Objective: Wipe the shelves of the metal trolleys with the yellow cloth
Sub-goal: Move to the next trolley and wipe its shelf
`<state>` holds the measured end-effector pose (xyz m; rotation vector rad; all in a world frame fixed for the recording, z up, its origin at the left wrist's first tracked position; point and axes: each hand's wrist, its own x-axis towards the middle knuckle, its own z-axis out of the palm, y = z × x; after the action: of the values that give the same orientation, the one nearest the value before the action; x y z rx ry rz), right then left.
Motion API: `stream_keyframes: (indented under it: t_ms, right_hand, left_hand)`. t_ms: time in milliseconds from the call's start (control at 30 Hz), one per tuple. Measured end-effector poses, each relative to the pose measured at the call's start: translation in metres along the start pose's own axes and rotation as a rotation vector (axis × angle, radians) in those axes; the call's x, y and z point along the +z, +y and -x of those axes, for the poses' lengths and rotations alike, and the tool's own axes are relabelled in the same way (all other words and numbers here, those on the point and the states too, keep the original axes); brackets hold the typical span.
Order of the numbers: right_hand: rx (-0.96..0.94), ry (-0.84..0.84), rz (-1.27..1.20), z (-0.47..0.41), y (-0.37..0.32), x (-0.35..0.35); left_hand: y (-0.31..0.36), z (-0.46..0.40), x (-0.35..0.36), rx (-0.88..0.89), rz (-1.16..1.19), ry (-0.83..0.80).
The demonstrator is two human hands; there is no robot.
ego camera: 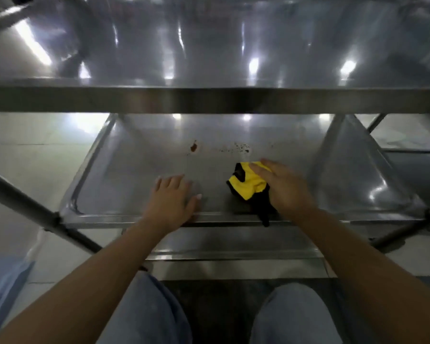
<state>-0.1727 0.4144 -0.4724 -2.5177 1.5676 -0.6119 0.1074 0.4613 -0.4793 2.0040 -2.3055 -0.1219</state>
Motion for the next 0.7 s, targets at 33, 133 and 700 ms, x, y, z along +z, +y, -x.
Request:
stream_keyframes:
  t_ms: [33, 133, 700]
  right_hand:
    - [-0.019, -0.001, 0.014, 0.003, 0.003, 0.010]
    - [-0.034, -0.056, 0.056, 0.014, 0.007, 0.031]
    - [0.131, -0.177, 0.135, -0.012, -0.039, 0.073]
  left_hand:
    - [-0.002, -0.004, 0.006, 0.002, 0.000, 0.025]
    - [-0.006, -0.013, 0.021, -0.003, 0.021, 0.077]
    - [-0.066, -0.025, 0.053, -0.240, 0.000, 0.128]
